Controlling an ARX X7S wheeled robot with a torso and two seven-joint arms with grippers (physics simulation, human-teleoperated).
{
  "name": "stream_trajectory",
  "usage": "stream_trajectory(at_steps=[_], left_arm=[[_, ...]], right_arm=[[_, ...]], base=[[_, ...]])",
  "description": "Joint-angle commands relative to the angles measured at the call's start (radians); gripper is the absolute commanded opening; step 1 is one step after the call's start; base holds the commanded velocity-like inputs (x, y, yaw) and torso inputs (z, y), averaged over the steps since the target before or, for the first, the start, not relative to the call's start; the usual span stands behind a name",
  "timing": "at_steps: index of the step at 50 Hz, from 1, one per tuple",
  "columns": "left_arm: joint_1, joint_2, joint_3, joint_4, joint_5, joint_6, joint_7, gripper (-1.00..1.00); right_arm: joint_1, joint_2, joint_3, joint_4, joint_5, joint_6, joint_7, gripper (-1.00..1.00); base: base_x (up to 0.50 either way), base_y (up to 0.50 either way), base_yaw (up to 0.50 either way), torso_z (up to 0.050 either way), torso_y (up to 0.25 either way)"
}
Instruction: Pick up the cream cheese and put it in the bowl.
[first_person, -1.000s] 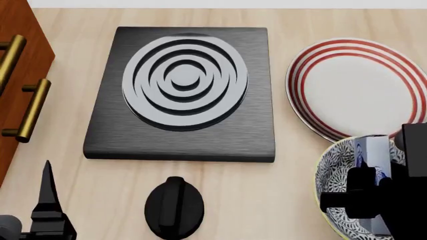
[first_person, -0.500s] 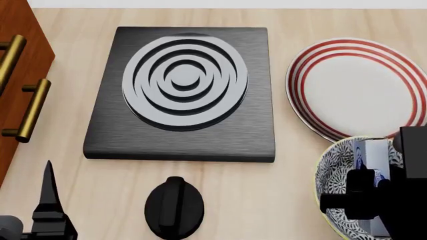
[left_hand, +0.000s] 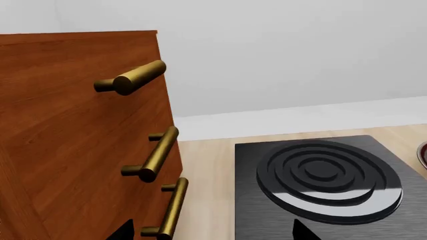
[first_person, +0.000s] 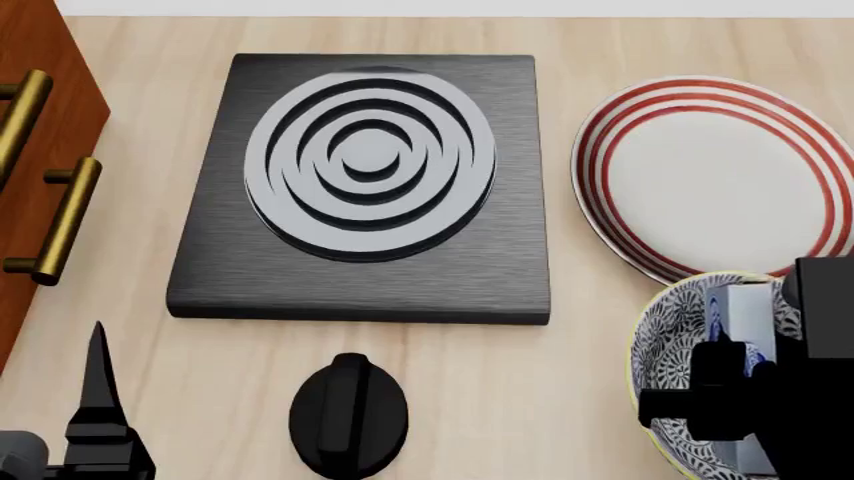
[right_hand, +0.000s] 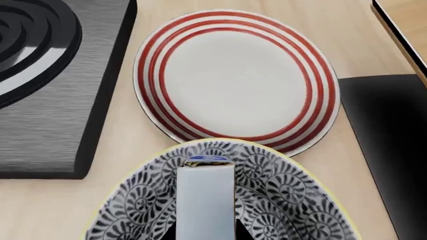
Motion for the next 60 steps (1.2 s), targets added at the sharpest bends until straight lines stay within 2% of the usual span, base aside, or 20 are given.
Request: stream_trajectory(at_steps=[1,24,25,27,38,49,60], left_arm=[[0.001,-0.001,0.000,-0.001,-0.002,0.004,-0.002,1.00],[-0.001,-0.004,-0.001,0.000,-0.010,0.004,-0.006,1.00],[0.002,-0.003,0.000,-0.005,-0.007,0.012,-0.004,1.00],[-0.001,-0.005,0.001,0.000,-0.009,0.006,-0.005,1.00],[-0.005,-0.006,-0.001,0.000,-0.015,0.004,-0.007,1.00],[-0.004,-0.007,0.000,-0.001,-0.017,0.007,-0.008,1.00],[-0.004,-0.009,0.002,-0.001,-0.016,0.006,-0.011,1.00]], right_arm=[[0.008,-0.011,0.001,0.015,-0.036,0.001,-0.021,-1.00],[0.014,-0.022,-0.019,0.036,-0.047,0.021,-0.028,-1.00],[0.014,-0.027,-0.013,0.045,-0.056,0.008,-0.016,1.00],[0.021,-0.024,-0.024,0.037,-0.048,0.027,-0.047,1.00],[0.036,0.030,0.021,-0.054,0.012,0.045,0.028,1.00],[0.085,0.139,0.088,-0.208,0.130,0.095,0.123,1.00],[0.082,0.243,0.173,-0.334,0.239,0.062,0.184,1.00]], base=[[0.00,0.00,0.00,0.000,0.000],[0.00,0.00,0.00,0.000,0.000],[0.00,0.00,0.00,0.000,0.000],[0.00,0.00,0.00,0.000,0.000],[0.00,0.00,0.00,0.000,0.000],[0.00,0.00,0.00,0.000,0.000],[0.00,0.00,0.00,0.000,0.000]])
